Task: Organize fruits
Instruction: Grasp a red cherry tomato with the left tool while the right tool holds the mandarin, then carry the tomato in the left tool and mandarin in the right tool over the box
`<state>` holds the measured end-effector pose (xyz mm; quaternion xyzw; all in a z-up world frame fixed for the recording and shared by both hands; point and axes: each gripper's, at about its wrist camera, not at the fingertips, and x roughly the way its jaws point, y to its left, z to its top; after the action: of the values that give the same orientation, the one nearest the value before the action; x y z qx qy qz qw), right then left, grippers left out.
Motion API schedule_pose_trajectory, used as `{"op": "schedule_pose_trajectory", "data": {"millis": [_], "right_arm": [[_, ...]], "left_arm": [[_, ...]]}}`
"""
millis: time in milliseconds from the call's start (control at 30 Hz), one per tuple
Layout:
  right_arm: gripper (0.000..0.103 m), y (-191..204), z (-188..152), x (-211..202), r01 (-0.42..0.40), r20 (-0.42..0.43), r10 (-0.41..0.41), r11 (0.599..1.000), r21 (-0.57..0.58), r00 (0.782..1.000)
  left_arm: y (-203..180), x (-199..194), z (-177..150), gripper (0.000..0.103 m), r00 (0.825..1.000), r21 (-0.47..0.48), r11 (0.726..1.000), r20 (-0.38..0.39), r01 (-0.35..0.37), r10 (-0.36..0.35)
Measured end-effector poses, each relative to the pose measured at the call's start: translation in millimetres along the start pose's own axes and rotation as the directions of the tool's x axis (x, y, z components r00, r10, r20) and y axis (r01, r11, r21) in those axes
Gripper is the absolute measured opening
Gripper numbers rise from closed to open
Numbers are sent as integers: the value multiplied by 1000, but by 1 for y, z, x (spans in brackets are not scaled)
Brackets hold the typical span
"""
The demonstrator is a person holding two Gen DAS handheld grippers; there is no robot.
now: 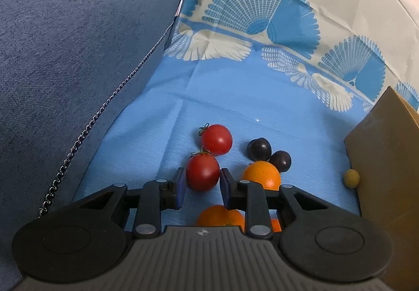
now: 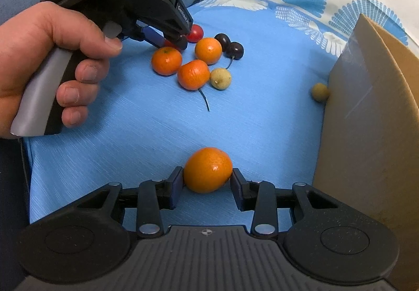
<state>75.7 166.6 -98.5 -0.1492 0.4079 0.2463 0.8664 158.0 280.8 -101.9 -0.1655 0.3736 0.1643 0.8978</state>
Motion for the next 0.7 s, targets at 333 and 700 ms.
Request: {"op": "schedule_pose_trajectory", "data": {"millis": [333, 700], "right_arm": [[40, 1, 0, 0, 1, -1, -1, 1000, -1, 1000], [40, -1, 0, -5, 12, 29, -12, 1000, 11, 1000]], "left_arm": [[-2, 3, 0, 31, 1000, 9, 1000, 4, -7, 7], [-10, -17, -2, 30, 998, 46, 999, 65, -5, 2]]}}
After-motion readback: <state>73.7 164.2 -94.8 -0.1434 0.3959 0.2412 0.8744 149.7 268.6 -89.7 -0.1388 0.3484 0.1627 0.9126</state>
